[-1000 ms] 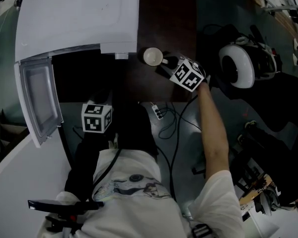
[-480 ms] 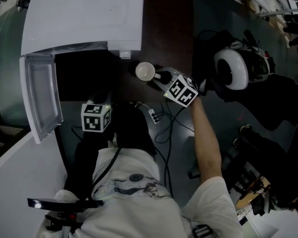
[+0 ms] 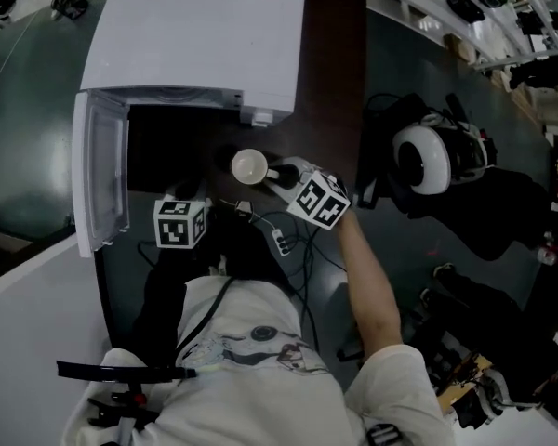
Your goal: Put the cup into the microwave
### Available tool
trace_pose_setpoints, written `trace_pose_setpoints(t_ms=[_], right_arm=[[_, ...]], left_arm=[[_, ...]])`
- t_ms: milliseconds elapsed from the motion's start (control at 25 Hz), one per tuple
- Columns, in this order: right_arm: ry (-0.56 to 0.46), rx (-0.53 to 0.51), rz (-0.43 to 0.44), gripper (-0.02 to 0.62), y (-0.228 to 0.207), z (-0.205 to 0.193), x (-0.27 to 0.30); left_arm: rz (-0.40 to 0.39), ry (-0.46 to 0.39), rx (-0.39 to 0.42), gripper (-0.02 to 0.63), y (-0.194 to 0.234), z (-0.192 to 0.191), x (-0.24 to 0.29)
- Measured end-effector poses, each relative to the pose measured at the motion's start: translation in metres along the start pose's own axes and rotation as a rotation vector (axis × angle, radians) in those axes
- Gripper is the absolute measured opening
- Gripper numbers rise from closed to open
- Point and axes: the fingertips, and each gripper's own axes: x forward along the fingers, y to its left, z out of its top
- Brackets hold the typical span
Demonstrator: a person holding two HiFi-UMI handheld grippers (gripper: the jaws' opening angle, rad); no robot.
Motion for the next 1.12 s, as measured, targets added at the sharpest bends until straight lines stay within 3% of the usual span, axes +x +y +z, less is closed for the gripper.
trace_pose_setpoints(t_ms=[560,760,1120], right_arm=[[-0.065,-0.114,0.061,0.066,0.006,0.100,0.068],[-0.098,-0.109,0.041,0.066,-0.002,0.132,0.092],[-0.134,-0.045,-0.055,0.066,-0.039,0.159,0.119]], left_arm=[[0.100,-0.104,-0.109,-0.002,0.085,0.018,-0.027],[0.129,-0.111,-0.146,-0.002,0.111,0.016,-0.031],[0.106,-0.088,-0.111,-0.002,0.120,0.020,-0.021]])
